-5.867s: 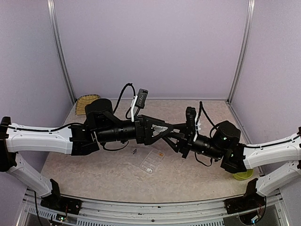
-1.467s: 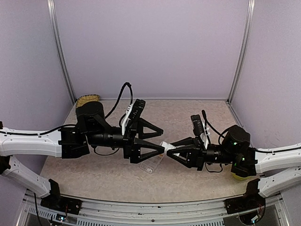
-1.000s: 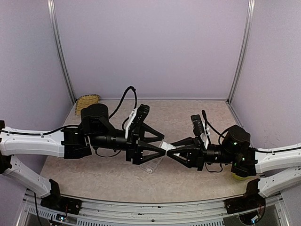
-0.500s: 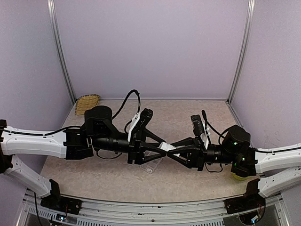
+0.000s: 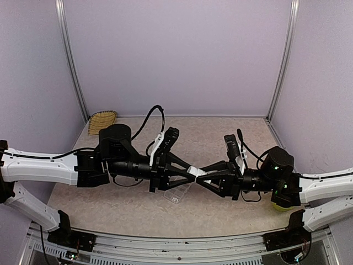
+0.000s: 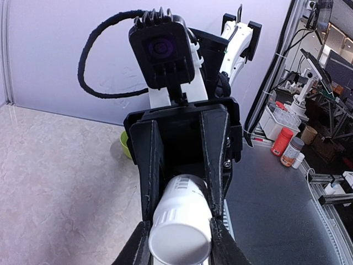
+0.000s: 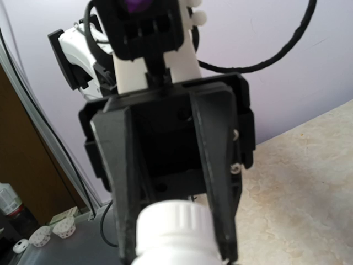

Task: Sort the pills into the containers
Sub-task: Pass from the right arm to the left

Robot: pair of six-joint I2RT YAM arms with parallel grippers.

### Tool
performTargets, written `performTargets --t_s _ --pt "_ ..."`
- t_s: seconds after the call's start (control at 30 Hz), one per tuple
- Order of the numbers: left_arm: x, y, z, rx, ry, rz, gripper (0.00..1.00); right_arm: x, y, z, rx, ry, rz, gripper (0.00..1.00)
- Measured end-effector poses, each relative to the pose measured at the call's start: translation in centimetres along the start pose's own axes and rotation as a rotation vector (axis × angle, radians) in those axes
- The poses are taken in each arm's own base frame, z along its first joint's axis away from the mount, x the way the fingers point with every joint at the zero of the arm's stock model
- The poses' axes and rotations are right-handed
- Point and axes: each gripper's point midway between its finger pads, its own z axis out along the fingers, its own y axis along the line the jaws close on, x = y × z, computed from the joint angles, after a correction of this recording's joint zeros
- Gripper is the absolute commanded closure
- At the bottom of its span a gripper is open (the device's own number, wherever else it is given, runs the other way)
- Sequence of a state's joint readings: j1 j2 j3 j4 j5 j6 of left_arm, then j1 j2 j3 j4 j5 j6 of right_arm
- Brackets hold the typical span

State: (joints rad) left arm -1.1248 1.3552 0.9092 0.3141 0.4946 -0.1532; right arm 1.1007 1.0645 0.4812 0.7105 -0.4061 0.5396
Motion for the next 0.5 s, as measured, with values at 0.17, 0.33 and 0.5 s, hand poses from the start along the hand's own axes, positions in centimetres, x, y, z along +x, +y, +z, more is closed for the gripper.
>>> performTargets --t_s 0.17,0.33,0.5 --pt "-0.09 -0.01 0.0 0.0 -0.003 -0.001 0.8 -0.1 -0.1 -0.04 0.003 -0.003 -0.001 0.73" --pt "-0.16 0.01 -0.01 -0.001 -0.006 -0.001 0.83 -0.17 -0.13 -0.04 0.005 -0.006 -0.003 0.64" --pt "-0.22 0.34 0.0 -0.022 -0.01 -0.001 0.84 -0.32 -0.48 -0.07 0.022 -0.014 -0.004 0.5"
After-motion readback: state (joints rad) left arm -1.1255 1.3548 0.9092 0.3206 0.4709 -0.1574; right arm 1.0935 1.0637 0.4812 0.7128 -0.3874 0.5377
